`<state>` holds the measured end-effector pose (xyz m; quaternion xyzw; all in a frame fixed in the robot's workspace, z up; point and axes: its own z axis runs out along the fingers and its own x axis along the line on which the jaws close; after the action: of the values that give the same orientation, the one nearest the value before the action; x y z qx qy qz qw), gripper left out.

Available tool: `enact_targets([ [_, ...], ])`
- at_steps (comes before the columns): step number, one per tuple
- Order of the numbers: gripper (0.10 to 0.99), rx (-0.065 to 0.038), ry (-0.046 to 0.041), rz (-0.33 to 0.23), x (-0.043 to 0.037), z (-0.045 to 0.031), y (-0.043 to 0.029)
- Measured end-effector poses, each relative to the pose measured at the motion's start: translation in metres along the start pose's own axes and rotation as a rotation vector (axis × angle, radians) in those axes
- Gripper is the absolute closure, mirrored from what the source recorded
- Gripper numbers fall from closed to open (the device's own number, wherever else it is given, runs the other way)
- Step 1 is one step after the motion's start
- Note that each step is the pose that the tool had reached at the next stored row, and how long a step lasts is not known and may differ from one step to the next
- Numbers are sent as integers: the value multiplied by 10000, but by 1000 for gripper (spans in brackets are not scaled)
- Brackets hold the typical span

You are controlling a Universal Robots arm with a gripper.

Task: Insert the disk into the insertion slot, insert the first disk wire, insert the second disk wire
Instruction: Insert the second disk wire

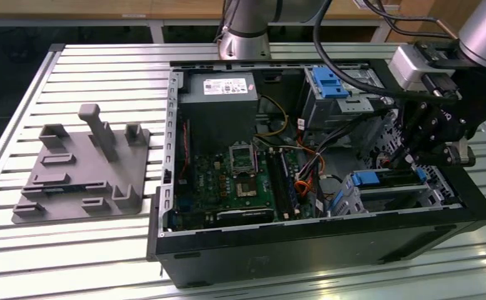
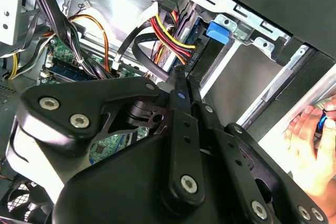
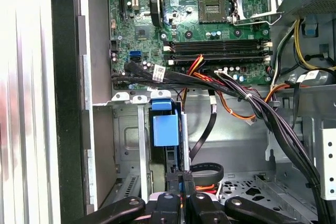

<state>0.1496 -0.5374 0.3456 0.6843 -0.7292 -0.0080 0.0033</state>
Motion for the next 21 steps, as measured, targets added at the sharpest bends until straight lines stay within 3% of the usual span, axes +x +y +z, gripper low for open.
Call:
enact_targets([
  [21, 941, 0, 0, 14, 21, 59, -13],
])
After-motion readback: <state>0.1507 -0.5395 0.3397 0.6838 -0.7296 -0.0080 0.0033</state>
